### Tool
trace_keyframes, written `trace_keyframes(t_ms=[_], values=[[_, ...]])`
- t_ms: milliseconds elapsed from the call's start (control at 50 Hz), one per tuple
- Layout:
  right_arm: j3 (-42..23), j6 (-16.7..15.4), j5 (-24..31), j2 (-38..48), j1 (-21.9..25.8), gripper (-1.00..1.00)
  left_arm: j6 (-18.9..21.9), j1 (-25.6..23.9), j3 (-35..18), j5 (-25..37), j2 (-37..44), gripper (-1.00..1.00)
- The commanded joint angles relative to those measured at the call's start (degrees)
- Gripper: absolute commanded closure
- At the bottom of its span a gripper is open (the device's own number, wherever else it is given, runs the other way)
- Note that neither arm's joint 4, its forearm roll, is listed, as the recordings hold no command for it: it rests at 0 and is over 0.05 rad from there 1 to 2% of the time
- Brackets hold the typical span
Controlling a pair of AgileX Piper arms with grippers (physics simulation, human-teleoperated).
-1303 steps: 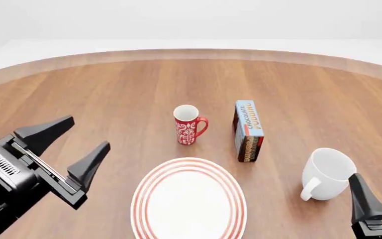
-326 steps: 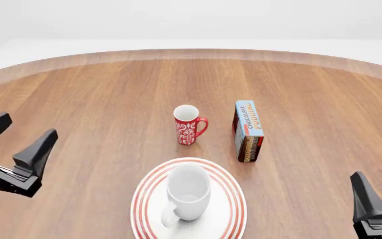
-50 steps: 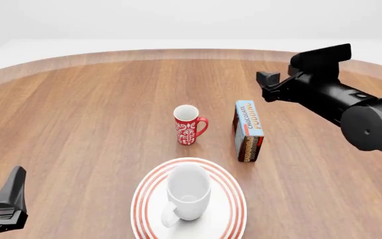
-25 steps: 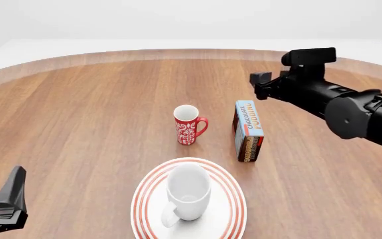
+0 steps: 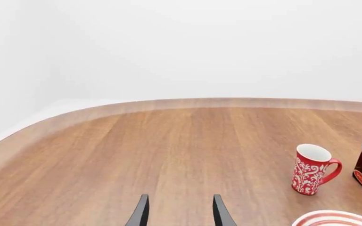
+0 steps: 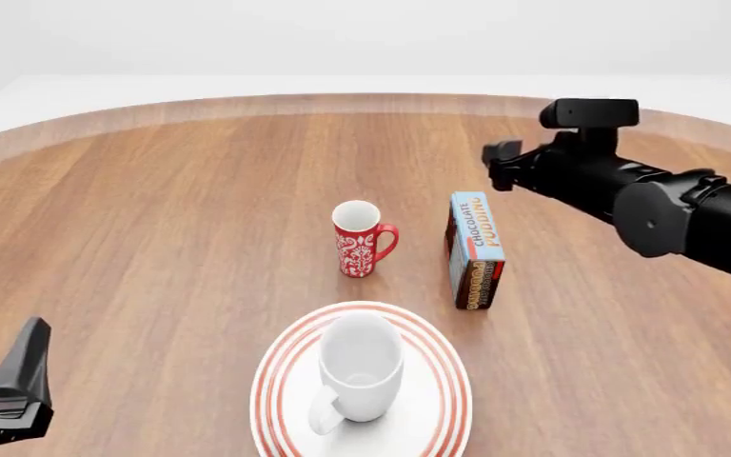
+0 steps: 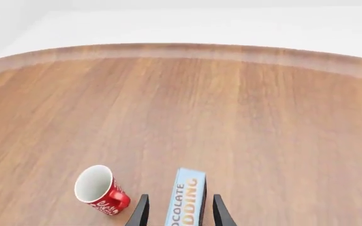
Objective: Pick up the white mug and put it on the plate, and put the chocolate pudding to the right of the plate.
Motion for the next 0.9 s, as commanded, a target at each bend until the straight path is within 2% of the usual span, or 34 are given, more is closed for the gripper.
trace_keyframes(t_ms=[20,200,900], values=[[-0.7,1.0,0.1,2.0,-0.1,-1.0,-0.1,0.0,0.0,-0.1,0.1,-1.0],[-1.5,1.9,0.5,3.2,0.5,-1.0,-0.1,0.0,0.0,-0.2,0.2,-1.0],[-0.7,1.6,-1.4,6.5,-0.5,-1.0,-0.1,0.0,0.0,-0.2,0.2,-1.0]])
